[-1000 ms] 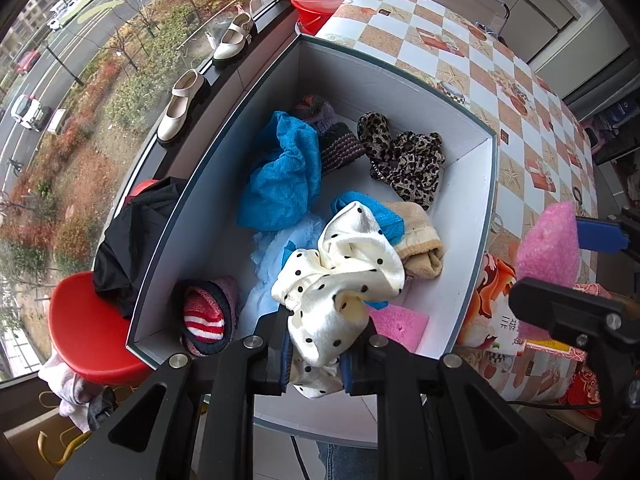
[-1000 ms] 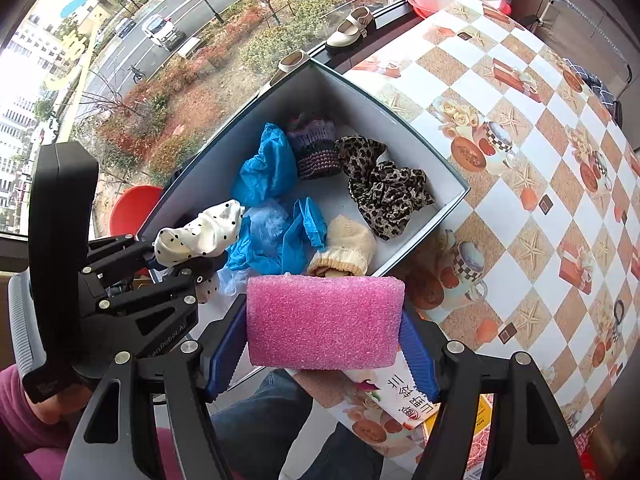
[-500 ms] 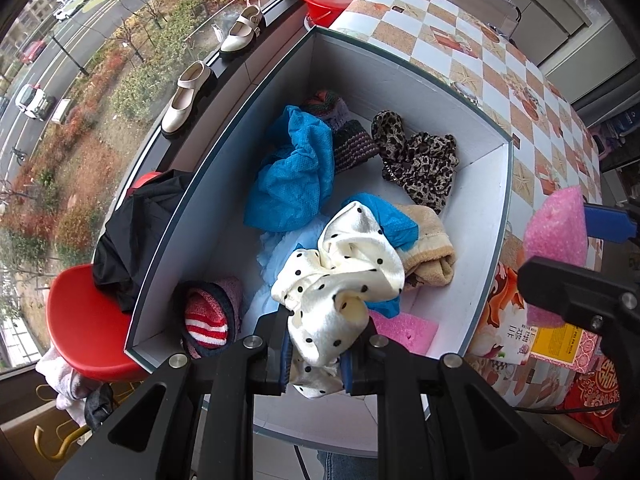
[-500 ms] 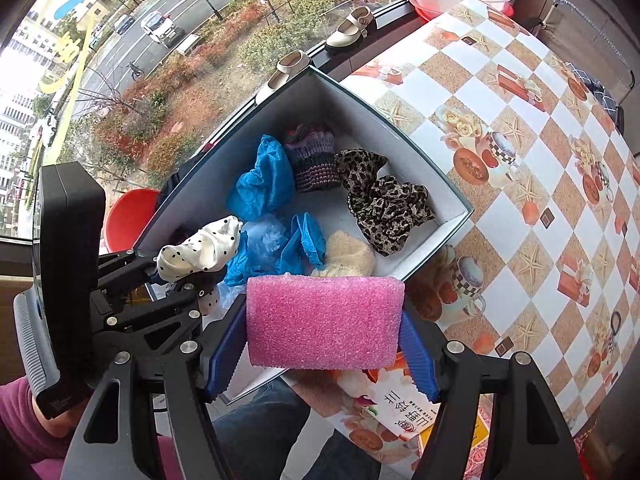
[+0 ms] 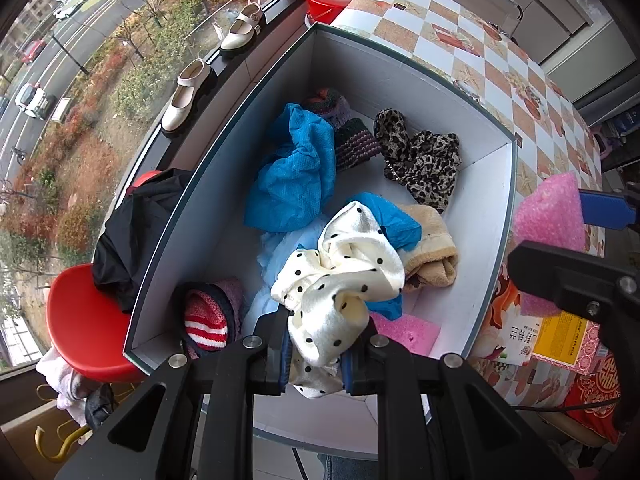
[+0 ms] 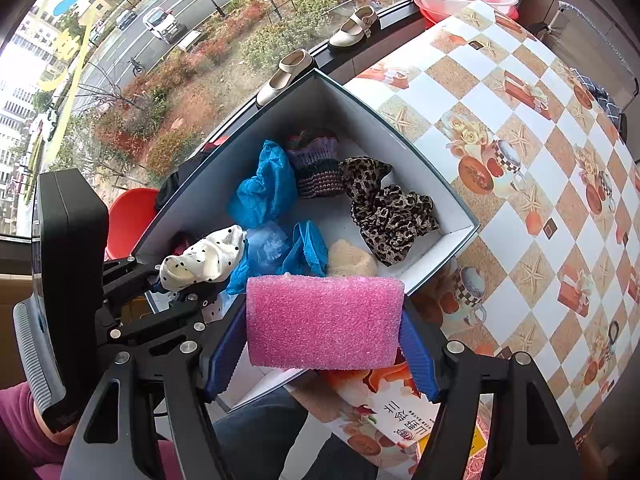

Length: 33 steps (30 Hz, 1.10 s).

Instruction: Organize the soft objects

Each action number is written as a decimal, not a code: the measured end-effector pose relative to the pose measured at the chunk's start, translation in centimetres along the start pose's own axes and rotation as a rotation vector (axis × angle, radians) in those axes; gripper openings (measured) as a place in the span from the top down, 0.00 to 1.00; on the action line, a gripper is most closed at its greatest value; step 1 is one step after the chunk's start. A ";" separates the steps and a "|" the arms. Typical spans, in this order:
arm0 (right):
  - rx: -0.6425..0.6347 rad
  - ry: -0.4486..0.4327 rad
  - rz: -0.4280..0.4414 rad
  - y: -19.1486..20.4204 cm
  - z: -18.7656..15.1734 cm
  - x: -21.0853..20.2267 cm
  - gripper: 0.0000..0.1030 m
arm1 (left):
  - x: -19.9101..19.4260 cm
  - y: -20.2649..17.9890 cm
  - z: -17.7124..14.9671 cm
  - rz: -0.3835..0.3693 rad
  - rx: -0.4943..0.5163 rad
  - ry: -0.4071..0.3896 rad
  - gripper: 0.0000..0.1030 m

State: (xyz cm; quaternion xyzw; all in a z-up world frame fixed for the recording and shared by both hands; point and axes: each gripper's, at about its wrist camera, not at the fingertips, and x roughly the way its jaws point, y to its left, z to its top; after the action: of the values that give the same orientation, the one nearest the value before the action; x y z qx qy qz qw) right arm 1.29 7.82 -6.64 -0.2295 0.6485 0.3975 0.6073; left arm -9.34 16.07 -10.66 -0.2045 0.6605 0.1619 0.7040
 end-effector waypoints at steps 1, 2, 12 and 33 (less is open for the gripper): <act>0.000 0.000 0.000 0.0 0.0 0.0 0.31 | 0.1 0.0 0.0 0.000 0.000 0.001 0.80; 0.000 0.000 0.001 0.0 0.0 0.0 0.31 | 0.1 0.0 0.0 0.000 0.000 0.002 0.80; 0.003 -0.002 -0.004 -0.1 0.8 0.1 0.31 | 0.1 0.0 0.0 0.001 -0.001 0.002 0.79; 0.111 -0.023 -0.024 -2.8 1.1 -1.0 0.01 | -1.7 0.0 0.9 0.009 -0.013 -0.042 0.24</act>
State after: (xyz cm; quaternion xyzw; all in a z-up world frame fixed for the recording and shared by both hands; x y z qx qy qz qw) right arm 4.30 6.88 -6.29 -0.1989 0.6596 0.3563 0.6312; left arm -8.72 16.59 -8.91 -0.2029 0.6456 0.1736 0.7155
